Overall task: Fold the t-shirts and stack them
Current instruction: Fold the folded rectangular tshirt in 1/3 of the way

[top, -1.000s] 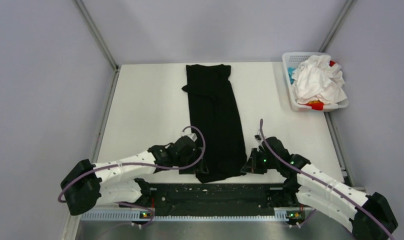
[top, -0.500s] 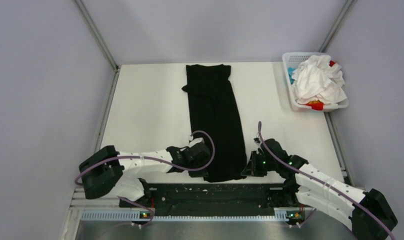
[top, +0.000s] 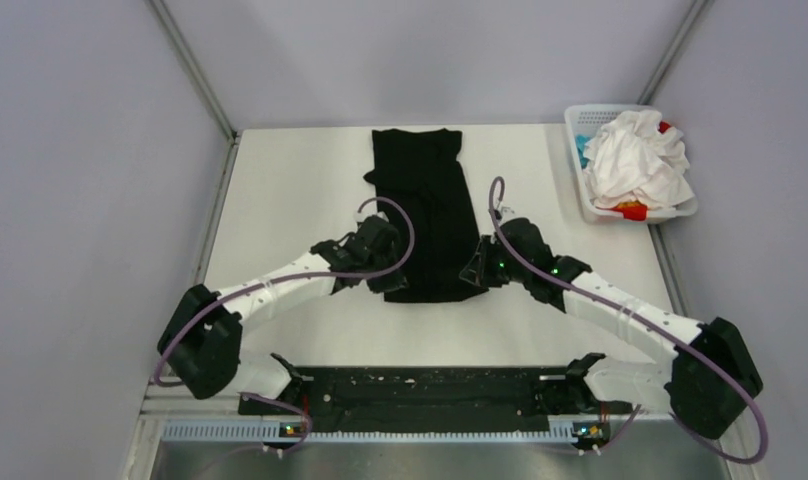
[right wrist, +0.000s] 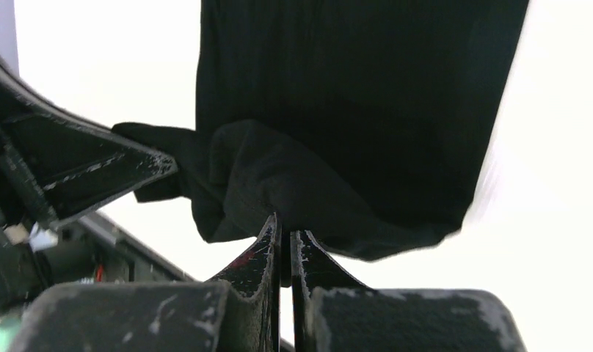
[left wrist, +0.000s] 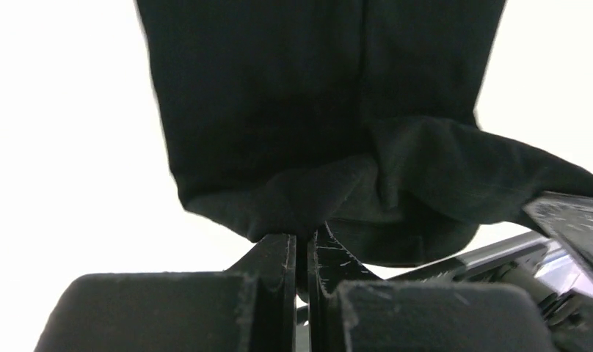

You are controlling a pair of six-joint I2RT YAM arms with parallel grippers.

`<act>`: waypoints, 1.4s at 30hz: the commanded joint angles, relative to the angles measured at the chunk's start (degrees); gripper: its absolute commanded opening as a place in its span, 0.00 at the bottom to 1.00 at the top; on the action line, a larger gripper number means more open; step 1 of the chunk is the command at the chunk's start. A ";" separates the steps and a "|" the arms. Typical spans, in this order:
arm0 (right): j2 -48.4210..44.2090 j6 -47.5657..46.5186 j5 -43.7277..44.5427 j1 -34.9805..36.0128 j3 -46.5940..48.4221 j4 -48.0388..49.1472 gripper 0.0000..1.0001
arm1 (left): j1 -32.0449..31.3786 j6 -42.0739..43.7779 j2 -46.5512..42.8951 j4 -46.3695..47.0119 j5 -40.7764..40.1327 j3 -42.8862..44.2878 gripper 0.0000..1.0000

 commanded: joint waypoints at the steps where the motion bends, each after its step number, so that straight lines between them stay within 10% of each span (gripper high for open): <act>1: 9.16 -5.23 5.94 -2.87 9.16 8.61 0.00 | 5.53 8.77 5.14 -1.03 0.91 11.15 0.00; 18: 37.00 -8.51 4.45 -12.03 29.22 19.37 0.00 | 22.11 15.81 30.48 -4.15 9.33 34.80 0.00; 25: 45.13 -7.54 5.44 -13.77 34.89 21.39 0.00 | 24.57 16.84 38.73 -4.45 13.26 43.08 0.30; 30: 49.09 -5.46 3.72 -15.98 42.14 21.21 0.36 | 26.84 17.18 42.65 -6.16 15.92 50.58 0.57; 33: 48.65 -6.47 2.05 -16.13 43.83 20.48 0.57 | 28.40 17.09 41.64 -7.15 14.60 51.58 0.98; 38: 42.81 -6.71 0.59 -16.15 37.57 19.93 0.95 | 28.98 17.84 36.25 -8.79 12.66 48.33 0.99; 42: 36.64 -6.62 -0.56 -16.22 28.50 19.58 0.99 | 28.88 17.63 29.85 -7.93 13.27 39.28 0.99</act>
